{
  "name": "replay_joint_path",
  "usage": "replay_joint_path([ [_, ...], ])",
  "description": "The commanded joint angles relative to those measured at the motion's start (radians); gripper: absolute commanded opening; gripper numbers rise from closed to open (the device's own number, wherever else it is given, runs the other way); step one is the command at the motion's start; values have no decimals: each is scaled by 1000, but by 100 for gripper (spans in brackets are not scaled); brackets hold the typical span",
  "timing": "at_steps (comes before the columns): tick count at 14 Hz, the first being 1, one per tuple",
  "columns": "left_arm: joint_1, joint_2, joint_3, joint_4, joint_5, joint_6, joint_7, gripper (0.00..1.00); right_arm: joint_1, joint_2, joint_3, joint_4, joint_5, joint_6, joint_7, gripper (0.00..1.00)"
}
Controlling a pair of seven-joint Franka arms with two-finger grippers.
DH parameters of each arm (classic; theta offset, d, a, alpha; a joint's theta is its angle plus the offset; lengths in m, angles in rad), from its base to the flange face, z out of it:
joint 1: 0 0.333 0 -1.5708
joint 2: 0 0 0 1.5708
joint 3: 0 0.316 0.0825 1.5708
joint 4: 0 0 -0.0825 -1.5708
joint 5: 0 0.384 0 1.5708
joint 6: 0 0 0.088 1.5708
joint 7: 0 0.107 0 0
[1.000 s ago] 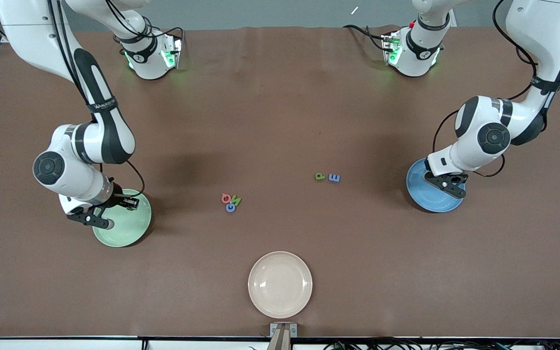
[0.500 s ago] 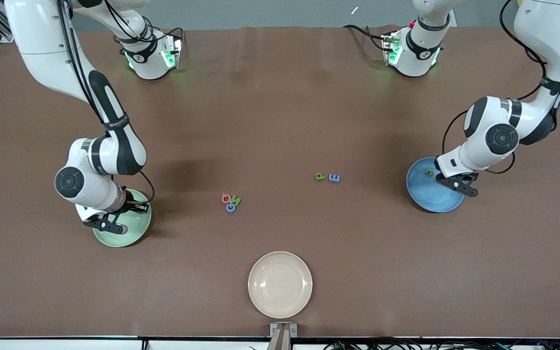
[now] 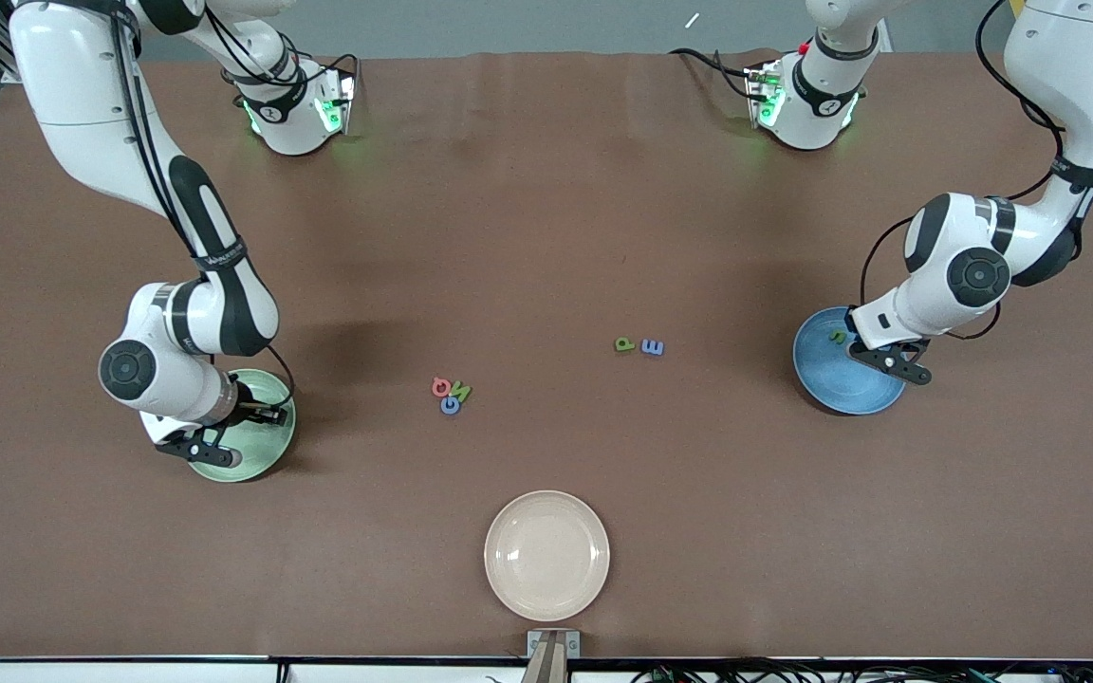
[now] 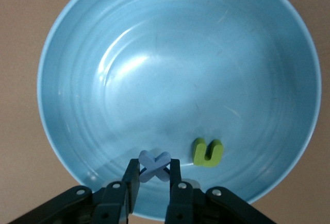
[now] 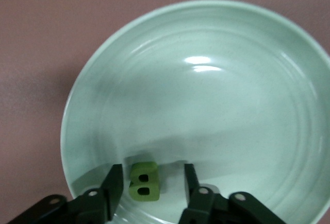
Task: Sort upper and lower case letters into plates
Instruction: 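Place the B on the green plate while the left gripper drops x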
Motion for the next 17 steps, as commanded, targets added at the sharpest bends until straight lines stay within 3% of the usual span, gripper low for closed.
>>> replay_joint_path([
  [1, 11, 16, -3, 2, 24, 27, -20, 16, -19, -30, 13, 127, 3, -238, -15, 100],
  [3, 12, 24, -3, 2, 26, 27, -18, 16, -9, -47, 13, 245, 5, -442, 9, 100],
  [6, 18, 29, -1, 2, 27, 28, -17, 17, 39, -90, 45, 275, 40, -504, 210, 100],
  [9, 35, 36, -3, 4, 70, 28, -17, 21, 137, -90, 56, 264, 124, -458, 409, 100],
  [13, 40, 43, -4, 5, 86, 27, -18, 24, 263, -75, 55, 198, 121, -236, 502, 100],
  [14, 38, 43, -4, 7, 86, 27, -17, 33, 284, -66, 55, 185, 118, -180, 490, 100],
  [16, 38, 36, -6, 12, 86, 27, -7, 70, 310, -29, 55, 188, 85, -121, 415, 100],
  [17, 37, 29, -9, 13, 86, 22, -6, 84, 310, -18, 55, 188, 68, -102, 361, 100],
])
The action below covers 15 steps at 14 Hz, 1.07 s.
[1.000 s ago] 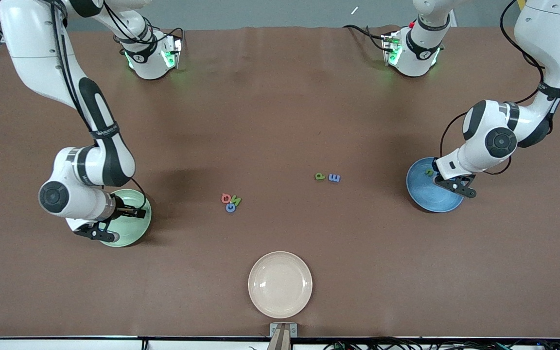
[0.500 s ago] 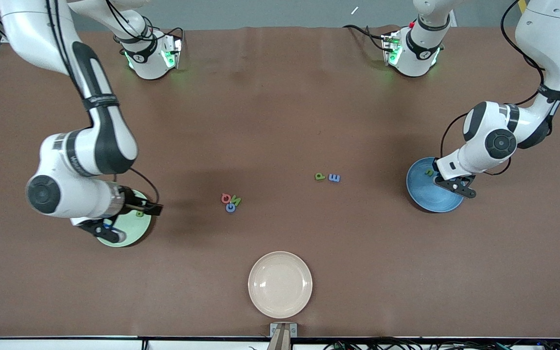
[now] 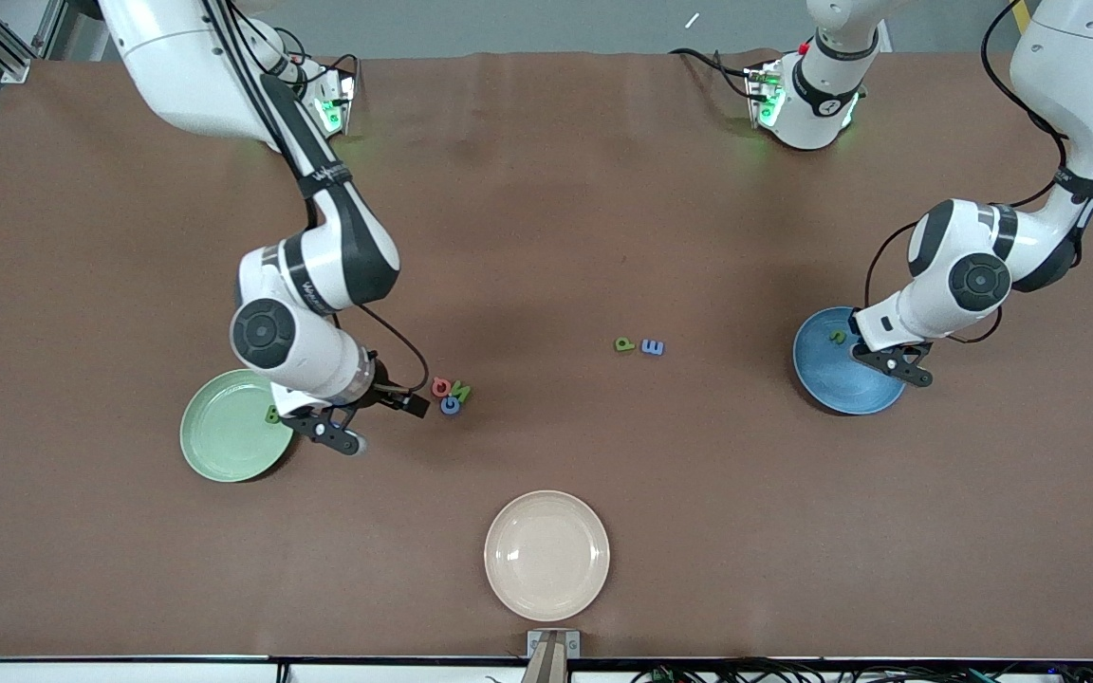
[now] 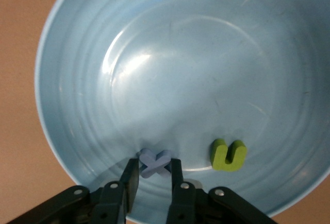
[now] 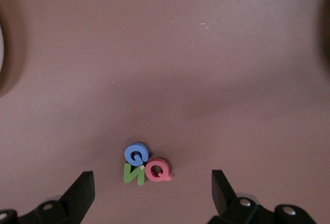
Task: Sort upper and lower case letters into plates
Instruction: 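Move both grippers back over the remaining letters and lower them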
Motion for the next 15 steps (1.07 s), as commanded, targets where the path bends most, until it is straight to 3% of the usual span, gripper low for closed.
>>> replay_joint_path([
  [1, 5, -18, -16, 6, 22, -4, -5, 91, 8, 26, -8, -11, -46, 50, -145, 100],
  [3, 5, -35, -52, 7, 19, -8, -15, 99, 17, 42, -8, -20, -47, 102, -152, 100],
  [6, 5, -52, -132, 27, 8, -65, -141, 99, 43, 68, -8, -20, -43, 139, -152, 100],
  [10, -10, -38, -252, 64, 7, -71, -370, 99, 68, 92, -10, -20, -49, 164, -155, 91],
  [15, -193, 47, -276, 148, 5, -71, -625, 99, 91, 123, -11, -22, -50, 191, -153, 88],
])
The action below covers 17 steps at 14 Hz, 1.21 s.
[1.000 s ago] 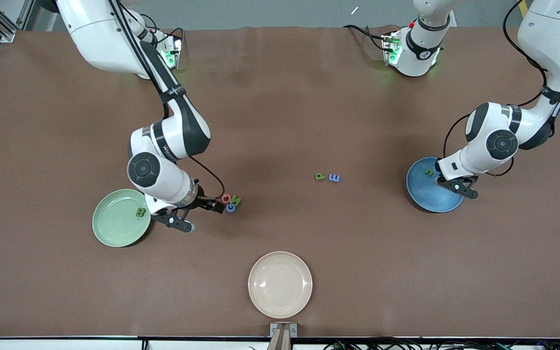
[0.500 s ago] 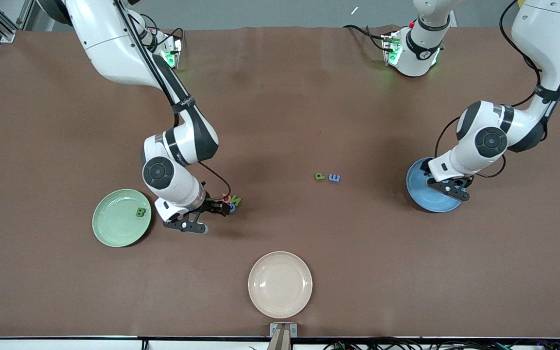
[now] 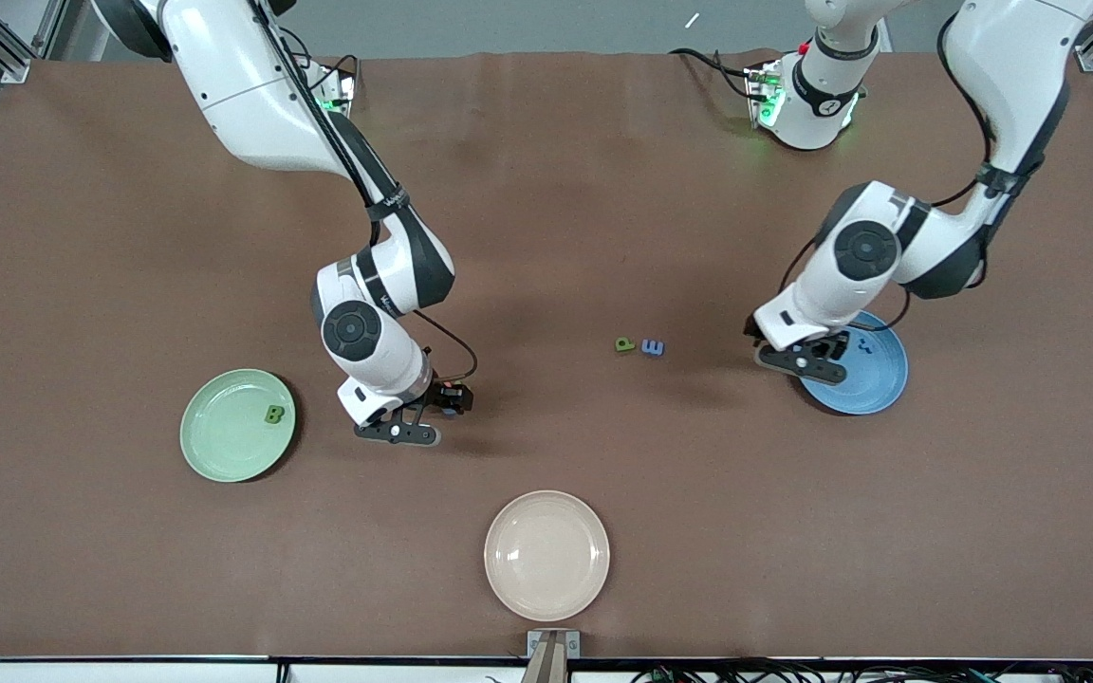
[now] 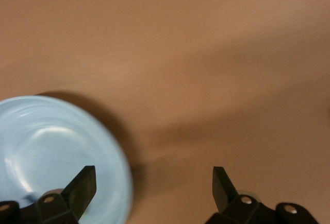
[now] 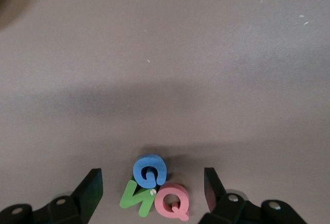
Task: Sort upper and lower case letters into plates
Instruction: 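Move both grippers back over the remaining letters and lower them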
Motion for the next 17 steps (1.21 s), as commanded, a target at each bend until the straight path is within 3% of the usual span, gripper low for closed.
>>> replay_joint_path([
  [1, -104, 80, 2, 84, 5, -19, -134, 99, 17, 6, -9, -13, -15, 25, 4, 88],
  [4, -192, 152, 7, 142, 16, -19, -215, 99, 23, 23, -11, -13, -16, 36, 8, 84],
  [9, -252, 236, 8, 210, 17, -17, -246, 99, 31, 36, -14, -13, -16, 49, 9, 75],
  [12, -327, 256, 69, 224, 23, -11, -301, 99, 32, 43, -14, -13, -16, 57, 23, 73],
  [17, -355, 266, 91, 225, 25, -8, -312, 85, 32, 49, -14, -13, -16, 68, 23, 70],
])
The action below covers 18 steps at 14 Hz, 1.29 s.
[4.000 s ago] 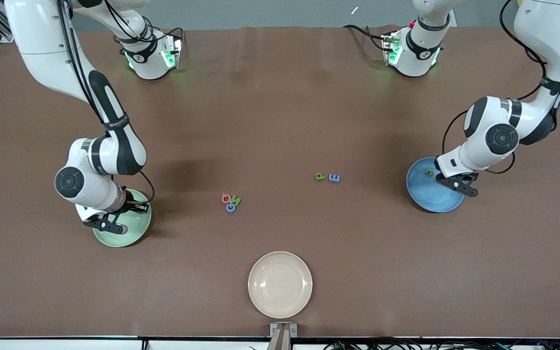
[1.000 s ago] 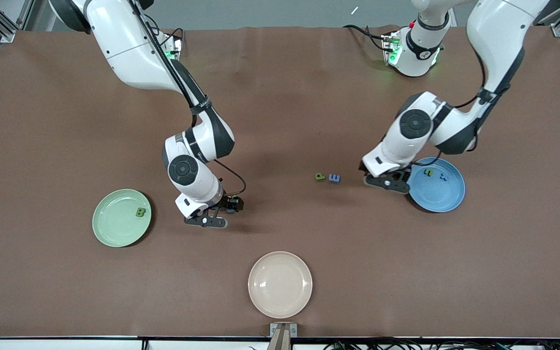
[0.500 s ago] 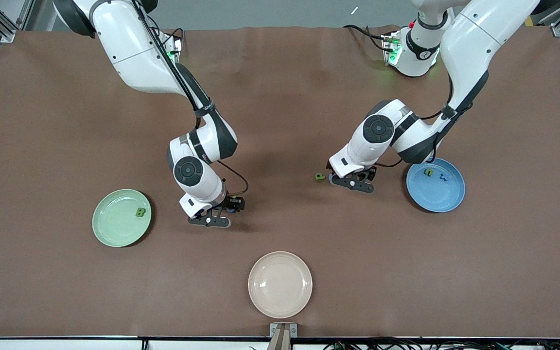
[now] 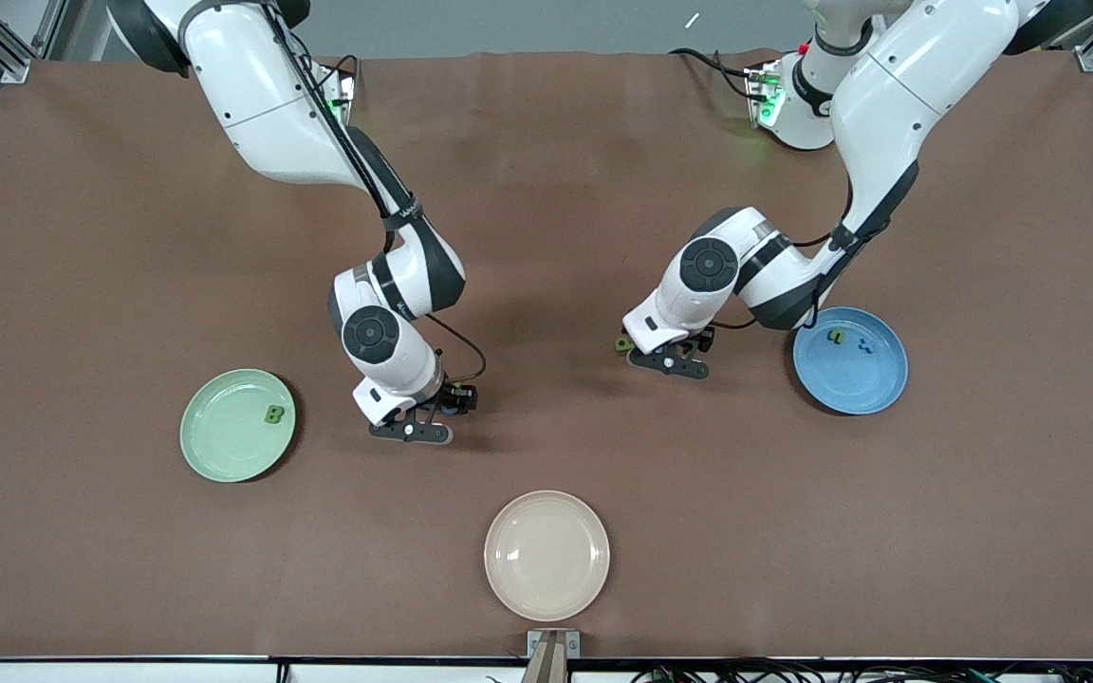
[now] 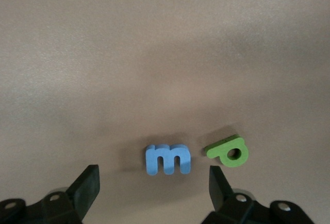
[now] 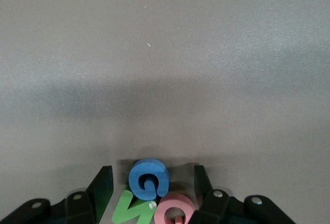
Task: Sort upper and lower case letters into plates
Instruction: 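Move both grippers back over the remaining letters and lower them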
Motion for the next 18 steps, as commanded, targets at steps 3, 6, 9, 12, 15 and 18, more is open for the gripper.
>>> replay_joint_path([
  [3, -5, 11, 7, 17, 24, -8, -21, 76, 20, 3, -11, -12, -16, 23, 22, 67],
  [6, -13, 14, 8, 17, 24, -8, -19, 73, 20, 7, -11, -12, -16, 23, 33, 66],
  [9, -19, 24, 9, 18, 26, -8, -19, 72, 20, 9, -11, -12, -20, 23, 33, 53],
  [12, -19, 26, 9, 18, 35, -8, -19, 72, 18, 7, -11, -12, -22, 21, 32, 28],
  [15, -19, 27, 11, 18, 35, -8, -19, 67, 13, 6, -11, -12, -22, 15, 33, 3],
  [18, -19, 37, 11, 27, 37, -8, -19, 64, -2, -13, -14, -10, -20, -26, 26, 1],
])
